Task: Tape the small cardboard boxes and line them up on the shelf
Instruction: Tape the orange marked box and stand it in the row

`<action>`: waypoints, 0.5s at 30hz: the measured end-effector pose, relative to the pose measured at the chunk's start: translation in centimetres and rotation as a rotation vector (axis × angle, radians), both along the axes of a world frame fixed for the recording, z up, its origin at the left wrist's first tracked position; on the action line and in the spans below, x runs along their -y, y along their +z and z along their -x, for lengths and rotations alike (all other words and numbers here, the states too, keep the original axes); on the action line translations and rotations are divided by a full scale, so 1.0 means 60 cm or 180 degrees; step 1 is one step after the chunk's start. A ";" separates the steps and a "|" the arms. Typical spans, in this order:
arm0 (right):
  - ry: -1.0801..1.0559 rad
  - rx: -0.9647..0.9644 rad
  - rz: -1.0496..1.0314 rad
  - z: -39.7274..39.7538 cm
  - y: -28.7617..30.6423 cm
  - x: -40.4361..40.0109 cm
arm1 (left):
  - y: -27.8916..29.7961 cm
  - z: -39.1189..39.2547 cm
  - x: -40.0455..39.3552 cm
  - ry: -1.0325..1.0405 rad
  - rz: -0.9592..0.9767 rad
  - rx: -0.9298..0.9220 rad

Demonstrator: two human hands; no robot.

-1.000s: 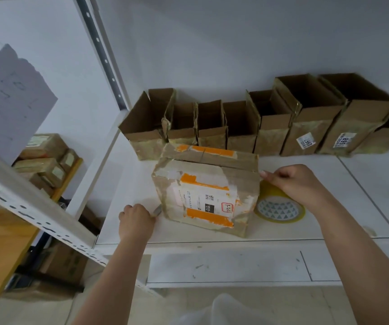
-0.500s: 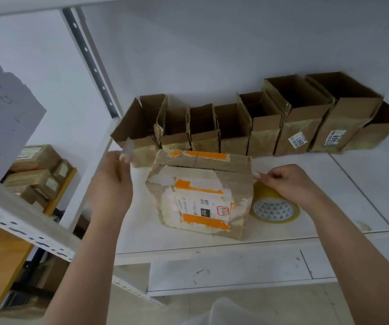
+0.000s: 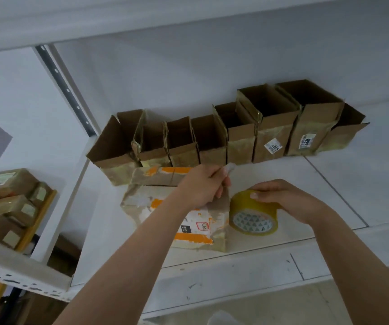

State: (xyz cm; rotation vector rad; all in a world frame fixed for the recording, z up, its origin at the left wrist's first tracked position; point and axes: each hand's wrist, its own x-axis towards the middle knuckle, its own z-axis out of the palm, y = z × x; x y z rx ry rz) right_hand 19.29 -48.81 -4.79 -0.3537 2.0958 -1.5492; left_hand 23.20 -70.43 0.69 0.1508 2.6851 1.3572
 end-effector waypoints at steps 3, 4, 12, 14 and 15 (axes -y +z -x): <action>-0.0004 -0.0106 -0.0031 0.002 -0.009 0.002 | -0.015 0.004 -0.002 0.0059 0.0338 -0.0297; -0.0028 -0.0138 -0.0136 0.007 -0.012 0.004 | -0.017 0.005 -0.002 0.0052 0.0402 -0.0342; 0.0191 -0.0473 -0.0815 0.012 -0.042 -0.002 | -0.003 0.006 -0.007 -0.0111 0.1018 -0.0083; 0.0076 -0.0459 -0.0506 0.007 -0.032 -0.010 | 0.015 0.009 -0.013 -0.0381 0.1504 0.0048; 0.0021 -0.0399 -0.0391 0.007 -0.027 -0.014 | 0.023 0.010 -0.019 -0.0529 0.1793 0.0076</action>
